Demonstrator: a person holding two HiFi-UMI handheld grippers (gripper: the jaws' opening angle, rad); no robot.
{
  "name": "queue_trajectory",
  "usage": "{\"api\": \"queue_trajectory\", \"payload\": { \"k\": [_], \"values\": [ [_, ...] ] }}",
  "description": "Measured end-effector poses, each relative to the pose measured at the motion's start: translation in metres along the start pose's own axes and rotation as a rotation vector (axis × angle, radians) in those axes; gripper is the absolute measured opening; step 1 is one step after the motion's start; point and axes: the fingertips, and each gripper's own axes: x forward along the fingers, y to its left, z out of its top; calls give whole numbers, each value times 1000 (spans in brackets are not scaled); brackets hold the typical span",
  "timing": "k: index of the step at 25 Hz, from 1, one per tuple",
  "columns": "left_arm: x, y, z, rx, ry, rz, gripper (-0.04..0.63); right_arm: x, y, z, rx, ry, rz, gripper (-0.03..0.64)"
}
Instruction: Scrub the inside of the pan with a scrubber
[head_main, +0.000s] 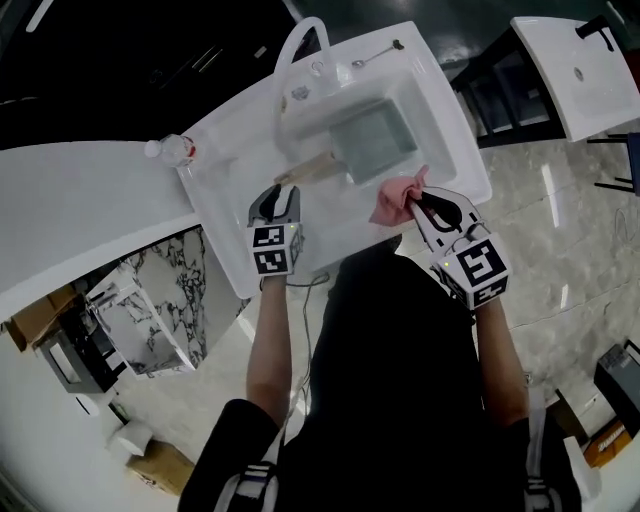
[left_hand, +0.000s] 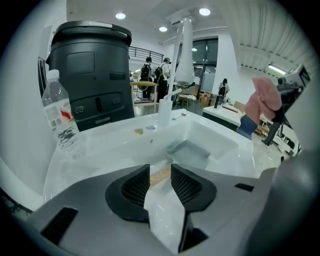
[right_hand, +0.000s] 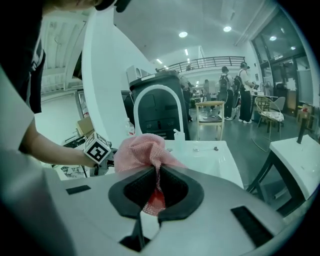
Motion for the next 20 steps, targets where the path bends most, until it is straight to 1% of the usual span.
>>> {"api": "queue_trajectory", "payload": {
  "k": [4,9,12,15,18,20],
  "values": [
    [35,17,-11,32,57,-3,174,30,-13,-2,-7,38,-9,38],
    [65,25,-34,60,148,-19,244,63,-32,-17,7,90,-34,38],
    [72,35,-47,61,192,6,259,82,-38,-29,17,115,-40,38],
    [77,41,-49,63,193,23,259,104,-45,-47,-6,169,-32,40],
    [81,40,-47,68,196,14,258,127,-54,-73,-35,268,-18,40],
    [83,38,-45,64,198,7,258,146,-63,-90,-79,333,-7,40]
  ]
}}
